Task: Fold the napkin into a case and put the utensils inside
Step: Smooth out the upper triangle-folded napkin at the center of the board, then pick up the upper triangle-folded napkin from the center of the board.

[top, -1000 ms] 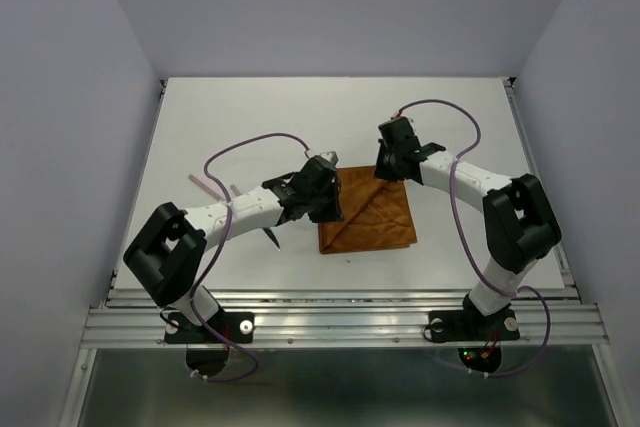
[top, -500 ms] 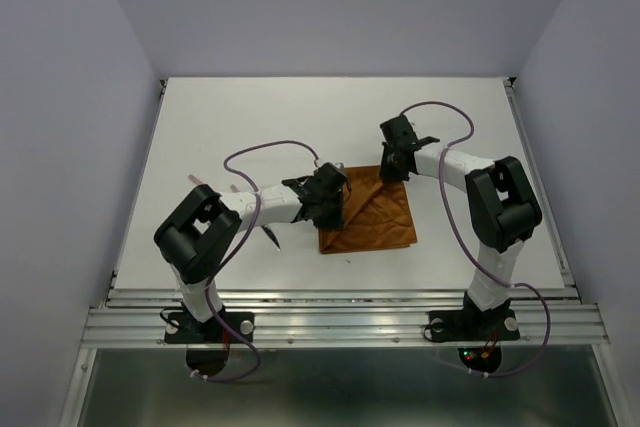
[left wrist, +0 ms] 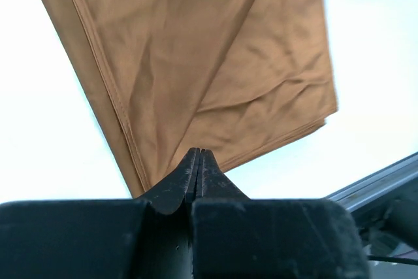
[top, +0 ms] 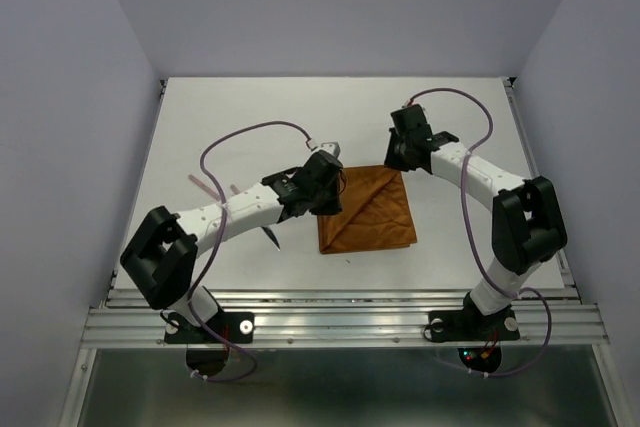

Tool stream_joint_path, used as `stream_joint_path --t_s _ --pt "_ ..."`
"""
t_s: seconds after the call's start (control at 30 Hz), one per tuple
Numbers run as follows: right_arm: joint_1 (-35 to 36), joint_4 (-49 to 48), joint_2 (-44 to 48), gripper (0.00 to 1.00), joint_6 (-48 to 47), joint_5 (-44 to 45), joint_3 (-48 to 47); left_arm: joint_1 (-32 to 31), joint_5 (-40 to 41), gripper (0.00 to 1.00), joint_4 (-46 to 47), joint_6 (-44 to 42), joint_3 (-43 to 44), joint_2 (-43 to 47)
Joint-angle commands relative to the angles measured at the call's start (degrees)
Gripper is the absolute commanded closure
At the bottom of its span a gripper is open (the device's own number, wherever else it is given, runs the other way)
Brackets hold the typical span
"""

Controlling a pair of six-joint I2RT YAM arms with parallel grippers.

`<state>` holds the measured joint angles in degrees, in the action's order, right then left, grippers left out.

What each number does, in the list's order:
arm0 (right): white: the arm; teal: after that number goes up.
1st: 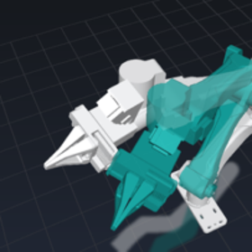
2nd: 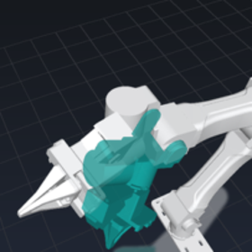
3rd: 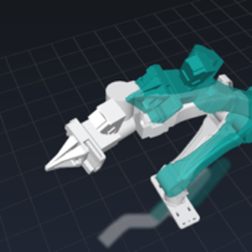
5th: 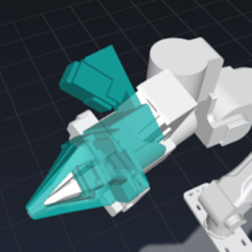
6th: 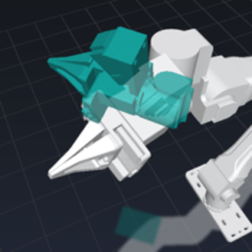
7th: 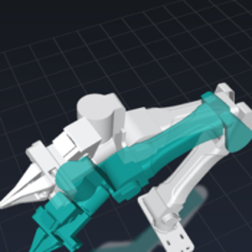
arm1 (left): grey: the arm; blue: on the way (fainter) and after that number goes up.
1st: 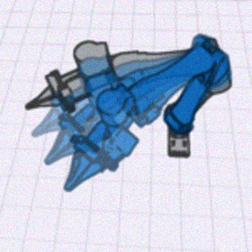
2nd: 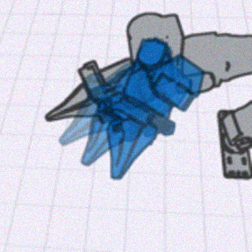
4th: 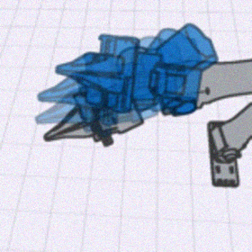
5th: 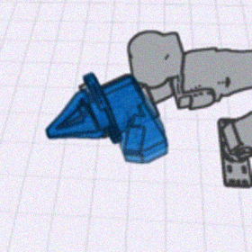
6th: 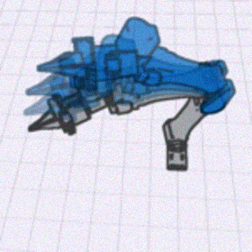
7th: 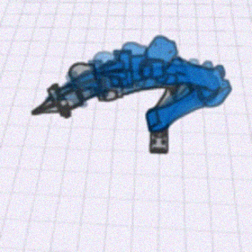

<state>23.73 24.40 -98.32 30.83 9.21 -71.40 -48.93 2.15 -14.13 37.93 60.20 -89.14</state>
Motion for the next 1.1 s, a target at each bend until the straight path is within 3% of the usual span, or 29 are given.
stream_joint_path --t_s 0.0,0.13,0.4,0.5,0.57,0.8,0.87,0.9,1.07 --pt "0.4 0.0 3.3 0.79 -0.5 -0.1 1.8 -0.2 4.9 1.00 -4.4 -1.3 2.8 5.6" --pt "1.1 -0.1 5.2 0.79 -0.2 -2.6 2.5 0.6 5.8 1.00 -5.0 -0.2 0.3 8.0" --pt "9.8 -0.1 2.1 0.79 1.6 -2.5 3.0 4.8 4.5 1.00 -4.2 2.3 -4.7 11.3" --pt "13.9 -0.8 0.4 0.79 2.5 -2.5 2.3 7.7 4.8 0.82 -5.1 2.6 -5.2 12.2" --pt "16.7 -0.6 -0.7 0.77 2.9 -2.2 1.2 9.6 4.7 0.76 -6.1 2.3 -4.9 12.2" --pt "25.4 3.0 -7.1 0.53 4.9 3.6 -5.7 21.0 4.7 0.73 -11.4 0.7 -5.5 17.1" --pt "26.9 3.9 -8.5 0.45 5.0 5.4 -7.1 22.9 4.7 0.68 -12.3 -0.2 -5.9 19.6" --pt "27.9 4.5 -9.9 0.42 5.2 6.0 -7.4 24.7 4.4 0.61 -13.1 -0.5 -6.1 21.1" --pt "31.0 8.2 -13.1 0.39 5.9 11.8 -10.3 27.7 2.5 0.56 -13.7 -2.5 -7.4 24.0"
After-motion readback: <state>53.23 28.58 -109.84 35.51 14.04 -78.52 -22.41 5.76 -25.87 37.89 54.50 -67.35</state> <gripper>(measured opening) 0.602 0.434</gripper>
